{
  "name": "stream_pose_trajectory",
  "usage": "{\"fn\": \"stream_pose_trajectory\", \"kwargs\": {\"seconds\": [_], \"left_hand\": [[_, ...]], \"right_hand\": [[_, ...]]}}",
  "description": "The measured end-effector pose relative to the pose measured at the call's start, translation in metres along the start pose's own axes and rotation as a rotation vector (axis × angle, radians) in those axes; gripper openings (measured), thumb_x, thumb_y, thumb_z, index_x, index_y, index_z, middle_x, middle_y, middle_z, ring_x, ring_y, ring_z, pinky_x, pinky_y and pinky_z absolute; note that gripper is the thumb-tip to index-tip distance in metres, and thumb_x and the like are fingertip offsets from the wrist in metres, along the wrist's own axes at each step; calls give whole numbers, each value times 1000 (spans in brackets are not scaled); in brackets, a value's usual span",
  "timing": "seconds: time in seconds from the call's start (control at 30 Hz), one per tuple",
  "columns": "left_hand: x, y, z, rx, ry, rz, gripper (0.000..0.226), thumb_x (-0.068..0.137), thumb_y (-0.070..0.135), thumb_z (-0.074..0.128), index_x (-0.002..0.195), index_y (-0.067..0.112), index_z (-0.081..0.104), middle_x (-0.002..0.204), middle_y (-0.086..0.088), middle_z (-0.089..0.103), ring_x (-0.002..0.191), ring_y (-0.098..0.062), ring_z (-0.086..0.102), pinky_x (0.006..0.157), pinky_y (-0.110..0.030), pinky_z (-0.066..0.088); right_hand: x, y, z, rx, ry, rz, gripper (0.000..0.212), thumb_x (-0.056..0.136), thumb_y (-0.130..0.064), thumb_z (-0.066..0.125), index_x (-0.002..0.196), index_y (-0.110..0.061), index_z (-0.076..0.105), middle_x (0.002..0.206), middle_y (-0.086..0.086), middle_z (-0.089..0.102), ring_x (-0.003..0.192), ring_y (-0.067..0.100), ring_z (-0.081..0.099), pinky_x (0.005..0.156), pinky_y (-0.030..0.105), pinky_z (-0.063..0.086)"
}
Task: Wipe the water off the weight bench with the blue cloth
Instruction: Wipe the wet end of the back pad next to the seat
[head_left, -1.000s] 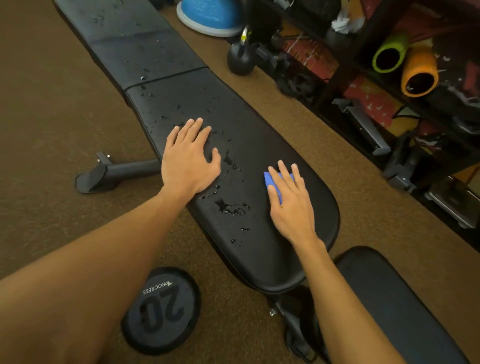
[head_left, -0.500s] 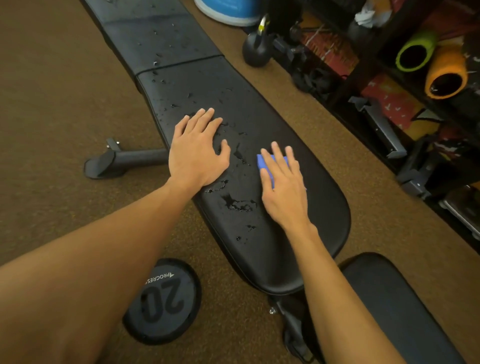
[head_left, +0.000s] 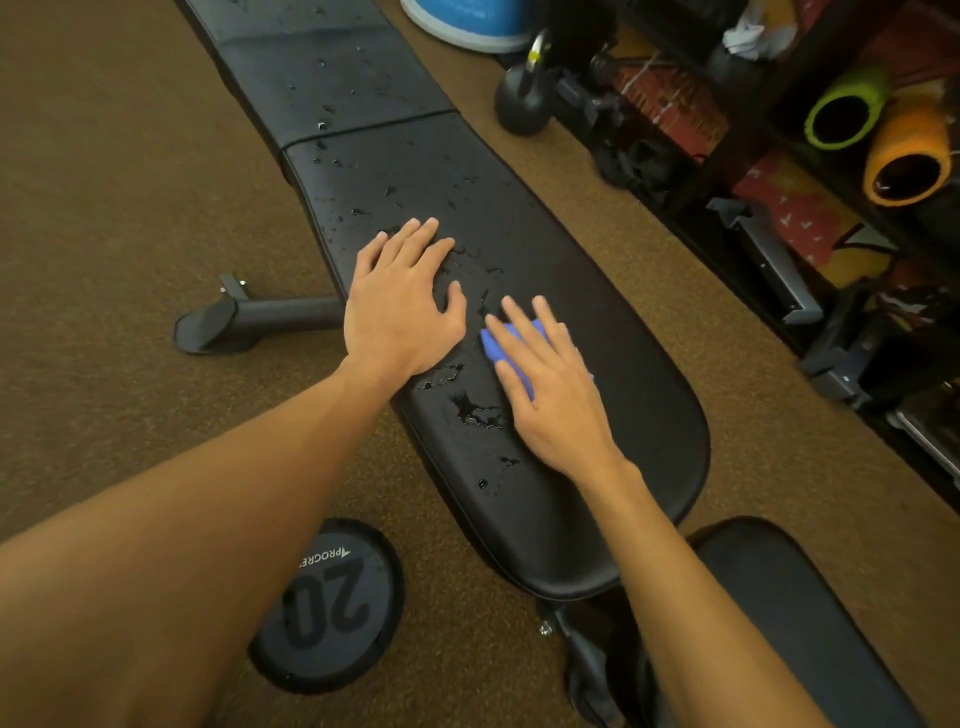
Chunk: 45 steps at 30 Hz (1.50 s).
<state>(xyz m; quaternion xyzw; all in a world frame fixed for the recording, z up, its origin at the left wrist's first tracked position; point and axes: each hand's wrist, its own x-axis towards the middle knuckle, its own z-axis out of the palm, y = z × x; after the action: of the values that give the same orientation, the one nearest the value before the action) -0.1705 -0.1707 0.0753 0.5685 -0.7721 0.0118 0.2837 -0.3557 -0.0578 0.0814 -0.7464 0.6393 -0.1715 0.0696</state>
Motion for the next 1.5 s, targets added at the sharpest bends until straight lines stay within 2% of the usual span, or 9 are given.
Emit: {"fn": "stream_pose_trajectory", "kwargs": {"seconds": [0.07, 0.23, 0.47, 0.67, 0.87, 1.07, 1.2, 1.3, 1.5], "left_hand": [[0, 1, 0, 1, 0, -4, 57, 100, 48, 46, 149, 22, 58, 164, 2, 47, 156, -13, 34, 130, -41, 21], [0, 1, -1, -12, 3, -3, 56, 100, 47, 47, 149, 22, 59, 163, 2, 48, 155, -13, 35, 129, -41, 21], [0, -2, -1, -32, 6, 12, 54, 100, 43, 48, 148, 21, 60, 162, 0, 49, 155, -14, 37, 129, -42, 23], [0, -2, 1, -37, 22, 6, 53, 99, 42, 47, 147, 21, 61, 162, 2, 50, 154, -13, 37, 129, -41, 22], [0, -3, 2, -43, 16, 13, 51, 100, 38, 48, 146, 21, 61, 161, 1, 50, 154, -13, 37, 129, -40, 22], [0, -3, 3, -53, 17, 5, 50, 100, 36, 47, 146, 22, 62, 161, 2, 50, 154, -13, 37, 129, -40, 22], [0, -5, 3, -70, 10, 6, 49, 99, 32, 47, 145, 22, 62, 161, 2, 51, 154, -12, 37, 129, -39, 21], [0, -5, 3, -79, 13, 1, 48, 99, 31, 48, 144, 22, 63, 160, 2, 52, 154, -12, 38, 129, -40, 23], [0, -4, 3, -81, 10, -10, 49, 98, 31, 48, 143, 22, 64, 160, 3, 52, 153, -11, 38, 128, -41, 23]], "right_hand": [[-17, 11, -6, -1, -19, -49, 48, 116, -35, 40, 164, -31, 39, 175, -14, 23, 164, 11, 3, 133, 43, 11], [13, 20, -3, 6, 67, 273, 50, 116, -40, 33, 165, -33, 35, 176, -11, 19, 165, 15, -1, 133, 49, 11], [-8, 6, -4, -8, -23, -65, 47, 116, -36, 40, 163, -32, 39, 174, -15, 23, 164, 10, 3, 133, 43, 11], [31, 14, 1, 19, 86, 268, 49, 115, -38, 36, 163, -31, 40, 175, -10, 23, 165, 17, 3, 133, 49, 13], [4, -1, 1, 14, 3, -41, 47, 116, -36, 40, 163, -30, 41, 173, -14, 27, 164, 10, 4, 133, 39, 12], [36, 7, 3, 13, 111, 297, 49, 115, -38, 36, 164, -28, 40, 175, -7, 25, 165, 19, 5, 133, 49, 14], [44, -16, 9, -5, 32, 92, 49, 116, -37, 36, 164, -29, 38, 175, -9, 24, 165, 17, 3, 132, 42, 5], [17, -1, 0, -2, -19, -60, 48, 116, -37, 39, 163, -31, 40, 174, -13, 26, 164, 9, 3, 133, 37, 7], [51, 8, 1, 13, 95, 253, 49, 115, -38, 37, 163, -29, 40, 175, -8, 24, 165, 18, 4, 134, 48, 12]]}}
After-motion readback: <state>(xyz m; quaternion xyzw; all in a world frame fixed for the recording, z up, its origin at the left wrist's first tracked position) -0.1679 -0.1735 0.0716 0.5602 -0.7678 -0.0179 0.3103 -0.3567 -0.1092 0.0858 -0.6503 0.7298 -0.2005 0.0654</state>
